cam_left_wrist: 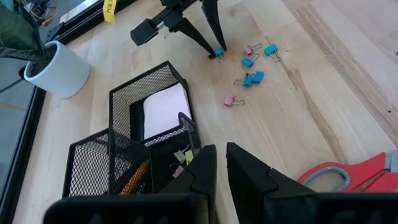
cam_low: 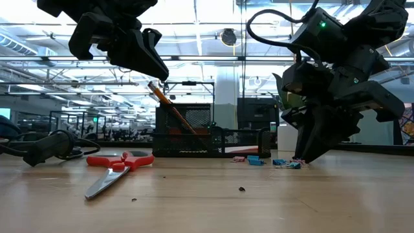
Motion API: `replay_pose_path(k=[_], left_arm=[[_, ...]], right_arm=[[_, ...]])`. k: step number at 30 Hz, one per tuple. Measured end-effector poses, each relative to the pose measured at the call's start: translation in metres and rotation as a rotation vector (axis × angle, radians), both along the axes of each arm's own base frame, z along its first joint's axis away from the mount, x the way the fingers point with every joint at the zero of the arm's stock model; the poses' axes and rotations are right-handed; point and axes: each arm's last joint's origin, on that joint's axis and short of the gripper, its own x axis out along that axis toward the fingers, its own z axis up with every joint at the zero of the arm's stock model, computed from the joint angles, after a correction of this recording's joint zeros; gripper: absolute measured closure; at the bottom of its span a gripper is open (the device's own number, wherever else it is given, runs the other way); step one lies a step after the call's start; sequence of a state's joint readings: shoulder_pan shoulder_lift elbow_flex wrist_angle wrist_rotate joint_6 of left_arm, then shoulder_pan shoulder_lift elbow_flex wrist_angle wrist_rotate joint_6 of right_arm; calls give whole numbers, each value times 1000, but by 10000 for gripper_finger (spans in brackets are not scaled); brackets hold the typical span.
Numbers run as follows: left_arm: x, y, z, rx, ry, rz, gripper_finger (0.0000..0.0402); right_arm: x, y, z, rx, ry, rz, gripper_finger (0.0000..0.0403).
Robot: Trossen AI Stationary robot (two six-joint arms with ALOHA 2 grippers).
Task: Pick and place office supplies into organizer
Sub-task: Put the blue binder clip into the black desk organizer
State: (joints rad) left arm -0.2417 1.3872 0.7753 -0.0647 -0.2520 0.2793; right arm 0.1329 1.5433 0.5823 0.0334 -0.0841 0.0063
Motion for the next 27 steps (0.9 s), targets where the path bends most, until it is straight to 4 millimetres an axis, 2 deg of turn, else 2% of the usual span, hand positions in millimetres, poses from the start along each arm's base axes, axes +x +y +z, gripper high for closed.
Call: replay_pose_path(k=[5,12,19,23,27], left_arm=[[0,0,0,0,0,0,355],[0,0,0,0,-2,0,355],[1,0,1,8,-8,-8,355],[0,0,1,9,-8,-9,355],[1,-1,1,8,-12,-11,355]], right_arm=[[1,0,0,-12,-12,19,364],[11,1,6,-6,-143,18,339],[31,4,28,-25,-249,53,365],[45,5,45,-60,-329,78,356],[60,0,65,-147,-447,10,345]])
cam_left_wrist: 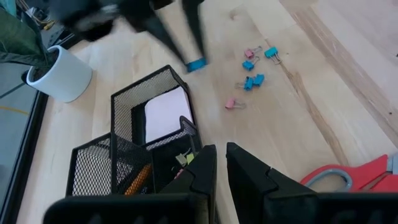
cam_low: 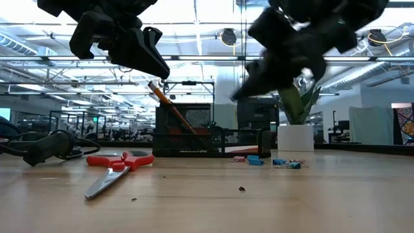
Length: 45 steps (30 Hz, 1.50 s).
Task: Pick and place office supplies into organizer
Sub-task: Put the blue binder clip into the black desk organizer
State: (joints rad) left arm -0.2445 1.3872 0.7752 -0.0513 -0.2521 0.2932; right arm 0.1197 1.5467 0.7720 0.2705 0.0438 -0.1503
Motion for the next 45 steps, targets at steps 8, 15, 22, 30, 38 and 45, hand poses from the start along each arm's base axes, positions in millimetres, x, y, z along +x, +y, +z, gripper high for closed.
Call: replay_pose_path(k=[8,15,22,30,38,45], left_arm=[[-1,-9,1,15,-10,-45,355],[-1,-11,3,17,-34,-47,355],[0,-11,4,17,-49,-41,355],[0,-11,4,19,-46,-39,355],[-1,-11,3,19,-35,-43,355],[-1,-11,3,19,-33,-43,355]], right_arm=[[15,-24,19,15,-88,-32,360],[30,-34,0,73,-116,-18,351],[58,-45,-15,66,-81,-47,356],[82,-59,-32,60,10,-106,354],[85,-62,-34,47,33,-142,329],[85,-61,-33,55,25,-141,296]])
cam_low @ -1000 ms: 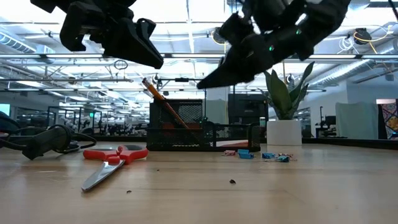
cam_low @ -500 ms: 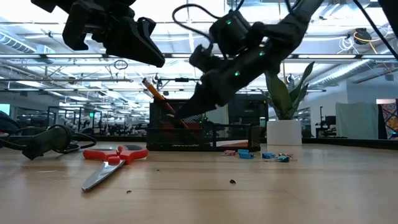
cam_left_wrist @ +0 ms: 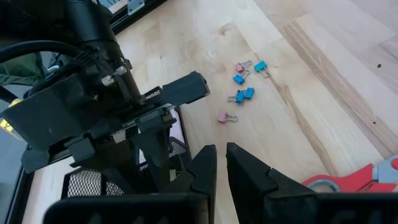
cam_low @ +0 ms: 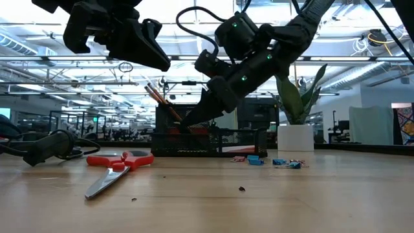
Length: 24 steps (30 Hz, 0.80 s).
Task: Pick and place office supplies into organizer
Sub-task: Put the blue binder clip into the black desk organizer
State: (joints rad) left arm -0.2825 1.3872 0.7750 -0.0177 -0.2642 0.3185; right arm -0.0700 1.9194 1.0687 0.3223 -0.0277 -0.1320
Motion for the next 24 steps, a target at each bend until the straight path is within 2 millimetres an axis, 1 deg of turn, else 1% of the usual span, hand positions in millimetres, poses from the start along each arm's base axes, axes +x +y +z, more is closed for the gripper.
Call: replay_pose_path(k=[9,19,24], left_arm=[[0,0,0,0,1,0,355],[0,0,0,0,1,0,355],[0,0,0,0,1,0,355]], right_arm=[[0,0,0,10,5,-3,264],[0,3,0,25,-4,-13,198],[0,4,0,28,-2,-13,187]])
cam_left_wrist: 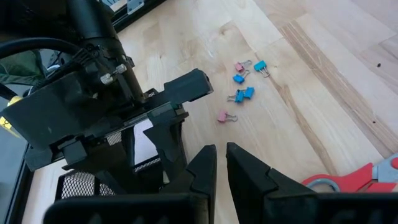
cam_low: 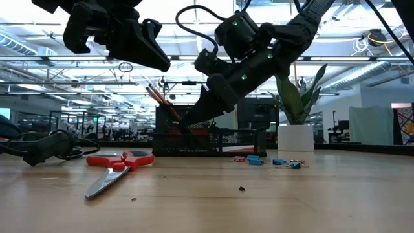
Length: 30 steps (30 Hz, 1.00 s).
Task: Pick and place office supplies into organizer
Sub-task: Put the blue binder clip into the black desk organizer
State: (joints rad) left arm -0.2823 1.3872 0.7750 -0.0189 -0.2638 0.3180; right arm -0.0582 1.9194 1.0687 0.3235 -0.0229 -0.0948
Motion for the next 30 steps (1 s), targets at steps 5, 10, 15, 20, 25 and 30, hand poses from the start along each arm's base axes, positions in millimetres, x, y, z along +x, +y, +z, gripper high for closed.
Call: replay_pose_path(k=[5,10,15,20,25,30], left_arm=[[0,0,0,0,0,0,355],[0,0,0,0,0,0,355],[0,0,0,0,0,0,355],[0,0,0,0,0,-1,355],[0,0,0,-6,-1,3,355],[0,0,0,-6,-1,4,355]], right_arm=[[0,6,0,-46,2,-13,199],[-1,9,-2,-74,43,-61,201],[4,19,6,-191,94,-107,208],[11,31,17,-247,61,-78,213],[11,36,19,-350,75,-126,212],[8,33,16,-380,117,-154,217]])
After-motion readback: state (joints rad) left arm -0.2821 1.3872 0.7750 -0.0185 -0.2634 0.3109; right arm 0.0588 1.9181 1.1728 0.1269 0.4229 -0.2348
